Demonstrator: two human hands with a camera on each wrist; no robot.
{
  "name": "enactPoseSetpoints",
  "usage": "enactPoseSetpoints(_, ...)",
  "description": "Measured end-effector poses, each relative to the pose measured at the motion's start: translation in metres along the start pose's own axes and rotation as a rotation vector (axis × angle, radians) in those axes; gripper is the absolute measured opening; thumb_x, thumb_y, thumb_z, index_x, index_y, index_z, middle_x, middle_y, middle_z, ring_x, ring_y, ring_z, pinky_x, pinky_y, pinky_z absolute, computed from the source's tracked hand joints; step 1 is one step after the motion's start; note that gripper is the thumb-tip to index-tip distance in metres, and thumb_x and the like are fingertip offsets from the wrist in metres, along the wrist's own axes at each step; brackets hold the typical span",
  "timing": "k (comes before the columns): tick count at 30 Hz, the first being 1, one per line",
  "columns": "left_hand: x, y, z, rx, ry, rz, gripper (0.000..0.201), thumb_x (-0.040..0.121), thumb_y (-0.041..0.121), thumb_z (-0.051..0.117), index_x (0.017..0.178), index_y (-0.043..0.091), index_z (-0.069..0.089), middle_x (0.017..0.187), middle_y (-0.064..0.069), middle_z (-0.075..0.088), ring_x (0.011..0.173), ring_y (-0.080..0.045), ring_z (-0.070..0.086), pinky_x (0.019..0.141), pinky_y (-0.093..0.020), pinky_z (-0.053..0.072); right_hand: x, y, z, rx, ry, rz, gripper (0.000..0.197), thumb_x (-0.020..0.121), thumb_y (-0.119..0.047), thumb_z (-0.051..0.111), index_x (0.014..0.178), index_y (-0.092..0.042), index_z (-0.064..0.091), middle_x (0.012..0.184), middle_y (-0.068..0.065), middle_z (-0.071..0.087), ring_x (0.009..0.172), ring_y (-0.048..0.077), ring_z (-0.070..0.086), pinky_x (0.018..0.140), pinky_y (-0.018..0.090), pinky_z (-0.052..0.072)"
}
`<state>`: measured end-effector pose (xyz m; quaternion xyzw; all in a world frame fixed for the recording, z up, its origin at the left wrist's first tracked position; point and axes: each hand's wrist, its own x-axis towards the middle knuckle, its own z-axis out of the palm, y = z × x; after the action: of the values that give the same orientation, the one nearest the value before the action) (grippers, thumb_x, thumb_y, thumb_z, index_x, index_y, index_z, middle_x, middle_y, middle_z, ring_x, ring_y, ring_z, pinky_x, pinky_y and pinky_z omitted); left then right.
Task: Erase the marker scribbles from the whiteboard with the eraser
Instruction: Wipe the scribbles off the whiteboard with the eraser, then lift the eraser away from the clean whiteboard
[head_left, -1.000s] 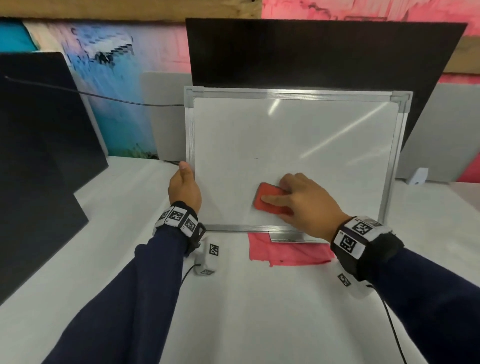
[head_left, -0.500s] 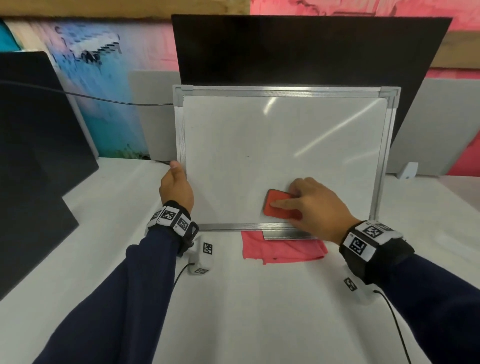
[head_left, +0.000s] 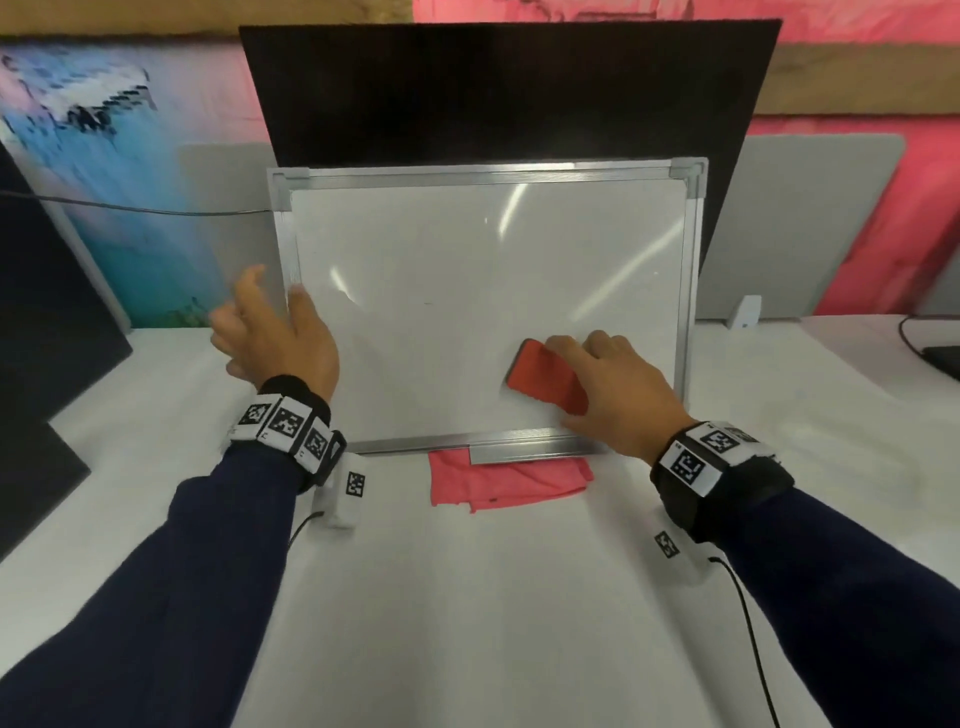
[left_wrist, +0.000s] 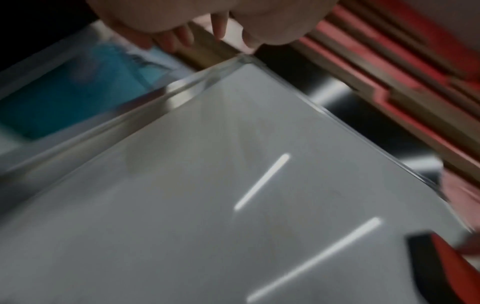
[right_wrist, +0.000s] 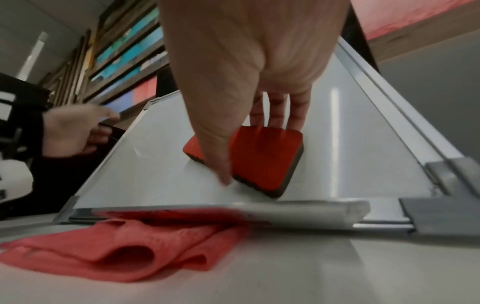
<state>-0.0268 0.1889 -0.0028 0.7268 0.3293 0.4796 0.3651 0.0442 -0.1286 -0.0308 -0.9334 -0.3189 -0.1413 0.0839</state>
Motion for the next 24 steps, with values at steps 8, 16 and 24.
enactPoseSetpoints(8, -0.073, 0.06, 0.018, -0.086, -0.344, 0.546, 0.016, 0.086, 0.025, 0.053, 0.101, 0.026, 0.061, 0.115, -0.001, 0.043, 0.112, -0.019, 0.045, 0.099, -0.032, 0.022, -0.005, -0.002, -0.009, 0.06, -0.073, 0.017, 0.075, 0.07, -0.038, 0.074, 0.136, -0.03, 0.037, 0.097, 0.002, 0.052, 0.086, 0.028, 0.053, 0.068, 0.041, 0.051)
enactPoseSetpoints(16, -0.144, 0.098, 0.065, -0.021, -0.907, 0.724, 0.015, 0.088, 0.032, 0.052, 0.1, 0.027, 0.06, 0.093, 0.005, 0.055, 0.09, -0.018, 0.056, 0.086, -0.043, 0.05, -0.054, 0.058, -0.065, 0.157, 0.092, 0.274, 0.063, 0.069, -0.035, 0.078, 0.124, -0.027, 0.049, 0.097, 0.004, 0.057, 0.084, 0.029, 0.056, 0.073, 0.039, 0.051)
enactPoseSetpoints(24, -0.196, 0.115, 0.095, 0.269, -1.359, 0.801, 0.026, 0.089, 0.038, 0.055, 0.113, 0.029, 0.061, 0.11, 0.001, 0.06, 0.094, -0.023, 0.061, 0.087, -0.042, 0.053, -0.108, 0.127, -0.086, 0.081, 0.184, 0.633, 0.04, 0.071, -0.017, 0.074, 0.106, -0.021, 0.055, 0.09, 0.01, 0.06, 0.081, 0.034, 0.054, 0.07, 0.039, 0.046)
